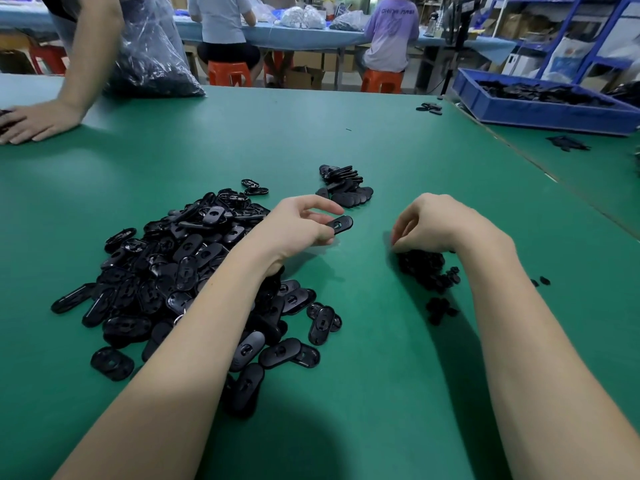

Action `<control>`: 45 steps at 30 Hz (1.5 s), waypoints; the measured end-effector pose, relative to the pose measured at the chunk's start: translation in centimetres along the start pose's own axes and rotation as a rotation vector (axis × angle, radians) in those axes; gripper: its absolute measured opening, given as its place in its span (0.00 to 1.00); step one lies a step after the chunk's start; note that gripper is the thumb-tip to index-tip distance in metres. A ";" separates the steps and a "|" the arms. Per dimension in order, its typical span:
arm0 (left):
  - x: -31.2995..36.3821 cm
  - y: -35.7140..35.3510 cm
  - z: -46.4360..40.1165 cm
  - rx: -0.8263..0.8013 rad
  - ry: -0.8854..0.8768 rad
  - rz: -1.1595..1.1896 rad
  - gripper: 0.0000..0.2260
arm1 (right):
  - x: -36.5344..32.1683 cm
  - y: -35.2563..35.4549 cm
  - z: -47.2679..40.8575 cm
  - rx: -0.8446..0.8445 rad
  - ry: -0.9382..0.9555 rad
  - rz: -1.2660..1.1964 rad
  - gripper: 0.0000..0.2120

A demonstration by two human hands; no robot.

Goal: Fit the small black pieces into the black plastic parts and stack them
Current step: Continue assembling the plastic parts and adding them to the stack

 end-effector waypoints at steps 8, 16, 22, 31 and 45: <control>-0.3 -0.2 -0.1 0.005 0.048 0.070 0.15 | -3.6 1.6 0.6 0.037 0.126 -0.598 0.02; 0.5 -0.3 0.2 0.011 0.045 0.187 0.18 | -5.7 -0.1 1.2 -0.061 0.046 -0.686 0.03; 0.9 -0.1 0.2 0.050 0.027 0.195 0.08 | -5.5 0.0 0.9 -0.011 -0.029 -0.750 0.05; 0.9 0.3 -0.1 0.091 0.049 0.254 0.06 | -4.9 0.5 0.8 0.055 -0.080 -0.771 0.04; 1.2 0.4 0.3 0.067 0.036 0.272 0.08 | -5.4 1.0 0.3 0.155 -0.023 -0.747 0.06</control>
Point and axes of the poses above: each hand's wrist, its own z-axis away from the middle knuckle, its own y-axis out of the back of the hand, x = y × z, the point moved 8 cm from there along -z, towards the middle knuckle, and after that the axes turned 14 degrees about x, right-handed, at the moved point
